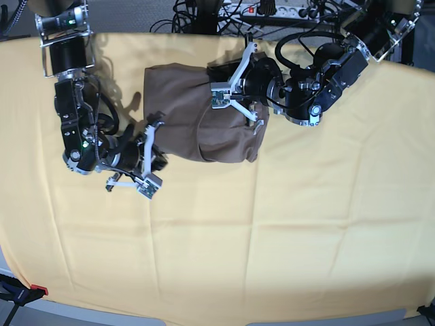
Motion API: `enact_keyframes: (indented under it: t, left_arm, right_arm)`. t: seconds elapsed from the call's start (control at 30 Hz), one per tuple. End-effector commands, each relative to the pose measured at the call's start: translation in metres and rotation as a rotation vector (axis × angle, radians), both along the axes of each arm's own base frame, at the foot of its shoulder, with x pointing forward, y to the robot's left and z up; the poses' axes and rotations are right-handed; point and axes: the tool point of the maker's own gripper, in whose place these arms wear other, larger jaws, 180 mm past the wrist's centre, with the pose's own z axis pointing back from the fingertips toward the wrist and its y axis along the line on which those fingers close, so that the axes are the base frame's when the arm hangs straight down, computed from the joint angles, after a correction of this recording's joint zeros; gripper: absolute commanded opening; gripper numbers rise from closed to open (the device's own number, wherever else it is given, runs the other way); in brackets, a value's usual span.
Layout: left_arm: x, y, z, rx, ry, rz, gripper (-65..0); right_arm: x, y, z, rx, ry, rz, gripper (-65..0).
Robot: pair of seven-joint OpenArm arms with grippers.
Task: Fold the T-shirt properly
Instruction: 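Hold the bundle with both grippers and tuck and square its edges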
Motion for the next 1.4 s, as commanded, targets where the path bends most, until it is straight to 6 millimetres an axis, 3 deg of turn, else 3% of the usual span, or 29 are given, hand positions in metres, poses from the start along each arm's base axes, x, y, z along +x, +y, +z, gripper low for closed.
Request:
enact_keyframes:
  t: [0.0,0.3,0.53,0.77,0.93,1.13,1.23,1.37]
  left_arm:
    - [0.012,0.000,0.009,-0.012,-0.047,-0.001,-65.0]
    - [0.055,0.030,-0.002,0.065,-0.095,0.071,-65.0]
    - [0.099,0.058,-0.023,0.126,-0.126,0.173,-65.0]
    - [0.144,0.063,0.001,0.110,-0.223,0.209,-65.0]
    - [0.168,0.055,0.018,0.043,-0.321,0.222,-65.0]
    - [0.183,0.059,0.020,0.051,-0.372,0.244,-65.0]
    - [0.199,0.068,0.035,0.076,-0.421,0.251,-65.0]
    - [0.219,0.092,0.057,0.155,-0.475,0.280,-65.0]
  right_arm:
    - [0.007,-0.001,0.014,0.015,-0.029,0.014,-65.0]
    - [-0.029,-0.004,-0.008,0.002,0.088,0.070,-65.0]
    - [-0.056,0.018,0.005,0.079,0.083,0.127,-65.0]
    - [-0.088,0.041,0.027,0.117,0.023,0.202,-65.0]
    - [-0.114,0.043,0.016,0.133,0.082,0.180,-65.0]
    - [-0.118,0.033,0.006,0.107,0.108,0.119,-65.0]
    - [-0.108,0.020,0.011,0.104,0.086,0.068,-65.0]
    - [-0.093,-0.011,0.016,0.056,0.083,-0.066,-65.0]
